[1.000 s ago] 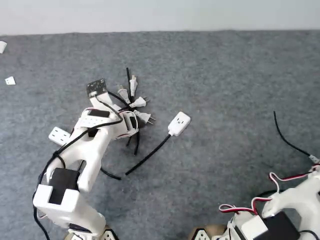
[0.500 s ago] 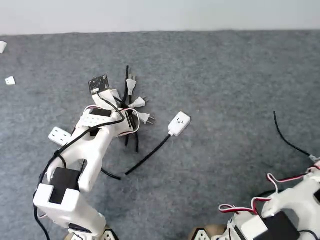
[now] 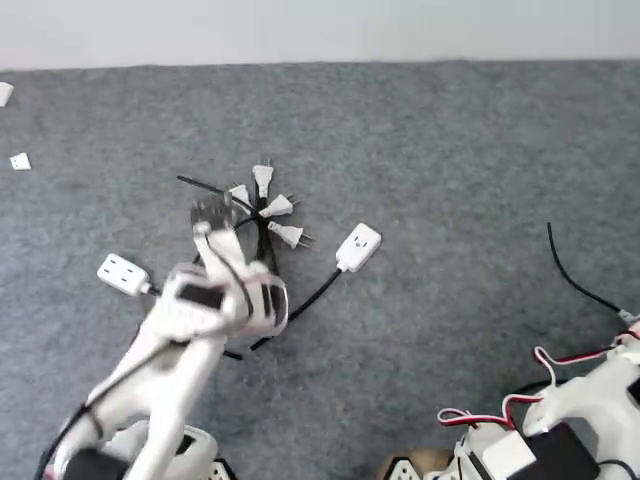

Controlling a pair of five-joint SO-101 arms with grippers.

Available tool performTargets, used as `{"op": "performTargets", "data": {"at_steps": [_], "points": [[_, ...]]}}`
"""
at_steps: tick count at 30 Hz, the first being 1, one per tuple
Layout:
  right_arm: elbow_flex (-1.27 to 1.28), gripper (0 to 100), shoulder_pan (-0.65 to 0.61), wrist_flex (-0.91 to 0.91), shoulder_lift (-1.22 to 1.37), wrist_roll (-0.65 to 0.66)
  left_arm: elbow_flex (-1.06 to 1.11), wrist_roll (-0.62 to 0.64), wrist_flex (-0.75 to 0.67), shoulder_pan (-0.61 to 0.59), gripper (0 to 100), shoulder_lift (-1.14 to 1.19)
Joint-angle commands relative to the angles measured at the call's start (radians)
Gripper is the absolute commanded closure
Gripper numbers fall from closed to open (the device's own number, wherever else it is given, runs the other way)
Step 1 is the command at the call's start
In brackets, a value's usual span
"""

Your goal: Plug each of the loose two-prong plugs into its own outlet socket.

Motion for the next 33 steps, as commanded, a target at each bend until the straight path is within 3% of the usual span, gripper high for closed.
{"op": "performTargets", "data": {"at_steps": [1,6,9,12,16,20,26,33], "points": [[-0.003,87.0,-0.007,-0.013,-0.051,-0.003,0.113,-0.112,0.046,0.066,99,-0.181],[-0.003,87.0,-0.008,-0.012,-0.051,-0.003,0.127,-0.147,0.187,0.068,99,-0.242],[-0.003,87.0,-0.008,-0.012,-0.051,-0.003,0.140,-0.181,0.166,0.068,99,-0.216],[-0.003,87.0,-0.008,-0.012,-0.051,-0.003,0.151,-0.129,0.084,0.060,96,-0.166],[-0.003,87.0,-0.010,-0.012,-0.053,-0.005,0.099,-0.026,0.083,-0.011,75,-0.074],[-0.003,87.0,-0.031,0.008,-0.051,-0.003,0.084,-0.020,0.086,-0.018,57,-0.026],[-0.003,87.0,-0.081,0.041,-0.056,-0.009,0.077,-0.020,0.126,-0.025,57,-0.106],[-0.009,87.0,-0.213,0.150,-0.062,-0.009,0.085,-0.026,0.313,-0.051,57,-0.525]]}}
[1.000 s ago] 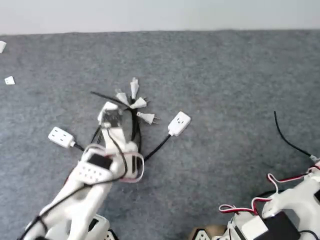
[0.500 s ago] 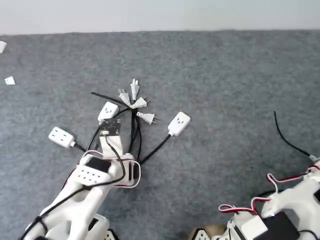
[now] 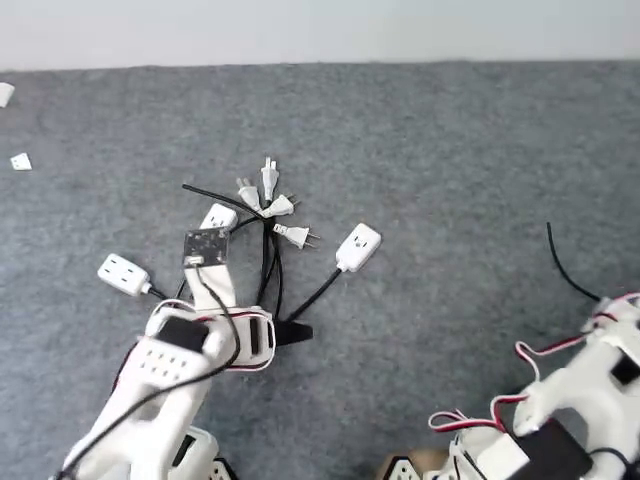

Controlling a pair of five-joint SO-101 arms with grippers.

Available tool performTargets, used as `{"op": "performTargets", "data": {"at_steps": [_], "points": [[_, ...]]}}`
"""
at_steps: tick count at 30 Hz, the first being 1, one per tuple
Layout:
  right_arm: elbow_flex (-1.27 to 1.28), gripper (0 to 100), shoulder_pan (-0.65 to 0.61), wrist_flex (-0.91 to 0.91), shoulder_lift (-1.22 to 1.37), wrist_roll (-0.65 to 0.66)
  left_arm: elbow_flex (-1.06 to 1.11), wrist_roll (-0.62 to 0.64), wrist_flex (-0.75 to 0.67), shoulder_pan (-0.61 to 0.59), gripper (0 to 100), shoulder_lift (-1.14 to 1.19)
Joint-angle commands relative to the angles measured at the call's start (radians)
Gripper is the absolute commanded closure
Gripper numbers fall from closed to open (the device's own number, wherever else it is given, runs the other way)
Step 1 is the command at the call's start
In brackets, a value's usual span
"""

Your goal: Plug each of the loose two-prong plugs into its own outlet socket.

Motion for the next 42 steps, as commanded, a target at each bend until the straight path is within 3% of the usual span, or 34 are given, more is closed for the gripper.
{"op": "performTargets", "data": {"at_steps": [1,7,17,26,35,42], "points": [[-0.009,87.0,-0.091,0.061,-0.047,-0.006,-0.024,0.003,0.086,-0.054,57,-0.252],[-0.051,87.0,-0.292,0.153,-0.039,0.025,0.064,-0.103,0.092,-0.216,57,-0.457],[-0.359,87.0,-0.680,0.460,-0.035,0.064,0.074,-0.071,0.000,-0.413,57,-0.457],[-0.511,87.0,-1.106,0.458,0.036,0.273,0.137,-0.057,-0.081,-0.551,57,-0.457],[-0.789,87.0,-1.303,0.461,0.417,0.376,0.133,-0.057,-0.132,-0.577,57,-0.379],[-1.000,87.0,-1.342,0.461,0.636,0.463,0.076,-0.057,-0.261,-0.623,57,-0.141]]}}
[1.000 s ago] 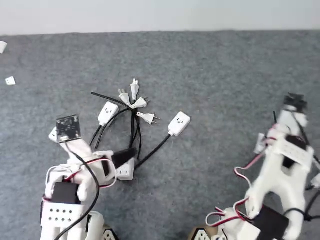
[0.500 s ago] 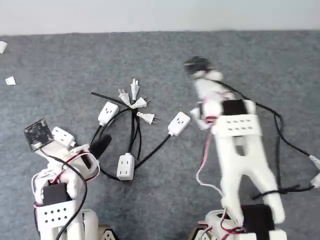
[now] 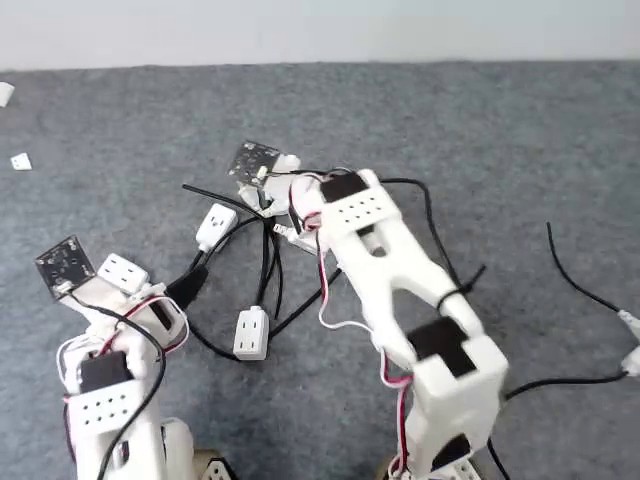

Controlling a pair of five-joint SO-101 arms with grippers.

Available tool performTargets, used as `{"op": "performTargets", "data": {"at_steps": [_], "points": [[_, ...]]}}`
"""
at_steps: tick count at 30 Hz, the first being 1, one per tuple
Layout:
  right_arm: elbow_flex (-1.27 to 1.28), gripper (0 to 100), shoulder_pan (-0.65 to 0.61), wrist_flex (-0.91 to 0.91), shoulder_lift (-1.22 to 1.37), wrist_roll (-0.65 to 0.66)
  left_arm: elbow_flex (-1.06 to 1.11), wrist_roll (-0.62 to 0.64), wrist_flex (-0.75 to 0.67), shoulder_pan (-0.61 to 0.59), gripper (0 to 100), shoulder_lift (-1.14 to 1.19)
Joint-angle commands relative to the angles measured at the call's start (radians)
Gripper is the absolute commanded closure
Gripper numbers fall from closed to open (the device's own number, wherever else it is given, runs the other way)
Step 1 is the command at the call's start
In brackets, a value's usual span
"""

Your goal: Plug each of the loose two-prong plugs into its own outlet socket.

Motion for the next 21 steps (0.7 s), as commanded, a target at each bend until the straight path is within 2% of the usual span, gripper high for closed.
{"op": "performTargets", "data": {"at_steps": [1,12,21], "points": [[-0.144,87.0,-0.015,-0.012,0.061,0.021,-0.077,0.008,-0.068,-0.020,57,0.115],[-0.269,86.7,-0.101,0.002,0.186,0.023,-0.088,0.008,-0.101,-0.021,57,0.163],[-0.310,86.6,-0.070,-0.021,0.302,0.023,-0.088,0.008,-0.101,-0.018,57,0.167]]}}
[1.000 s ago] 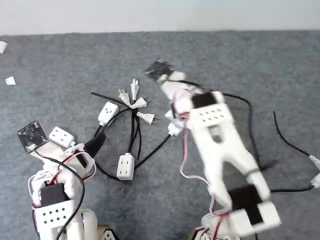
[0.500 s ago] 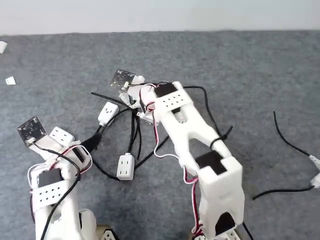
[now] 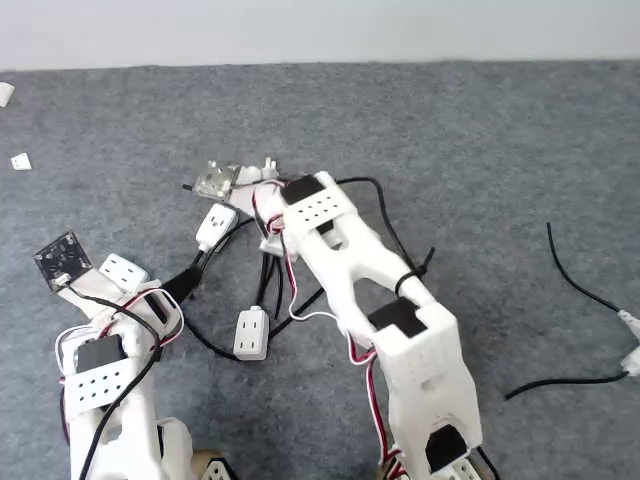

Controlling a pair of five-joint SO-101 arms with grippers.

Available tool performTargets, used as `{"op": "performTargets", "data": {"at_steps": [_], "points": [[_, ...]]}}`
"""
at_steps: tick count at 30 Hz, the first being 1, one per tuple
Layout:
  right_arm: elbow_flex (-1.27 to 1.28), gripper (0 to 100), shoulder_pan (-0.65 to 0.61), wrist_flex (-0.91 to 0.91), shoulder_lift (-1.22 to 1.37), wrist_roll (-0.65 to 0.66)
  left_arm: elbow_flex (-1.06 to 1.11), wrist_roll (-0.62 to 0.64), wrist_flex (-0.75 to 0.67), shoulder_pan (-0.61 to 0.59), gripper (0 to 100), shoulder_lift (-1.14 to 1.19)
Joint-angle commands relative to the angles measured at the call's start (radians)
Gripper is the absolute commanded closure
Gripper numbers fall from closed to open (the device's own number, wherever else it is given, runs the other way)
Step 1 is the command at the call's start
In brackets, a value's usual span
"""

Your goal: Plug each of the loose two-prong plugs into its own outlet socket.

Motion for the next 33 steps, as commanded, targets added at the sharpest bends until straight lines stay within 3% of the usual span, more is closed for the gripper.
{"op": "performTargets", "data": {"at_steps": [1,9,14,23,33], "points": [[-0.114,86.6,0.019,-0.015,0.039,0.012,-0.053,0.008,-0.025,0.000,57,0.005],[-0.293,87.5,0.019,0.061,0.137,0.012,-0.053,0.008,-0.025,0.002,57,0.005],[-0.296,99.5,0.019,0.061,0.142,0.014,-0.053,0.008,-0.025,0.002,57,0.005],[-0.359,99.0,0.036,0.165,0.137,0.008,-0.051,0.008,-0.025,0.003,57,0.005],[-0.720,99.0,0.051,0.542,0.137,-0.164,-0.025,0.006,-0.025,0.078,57,0.008]]}}
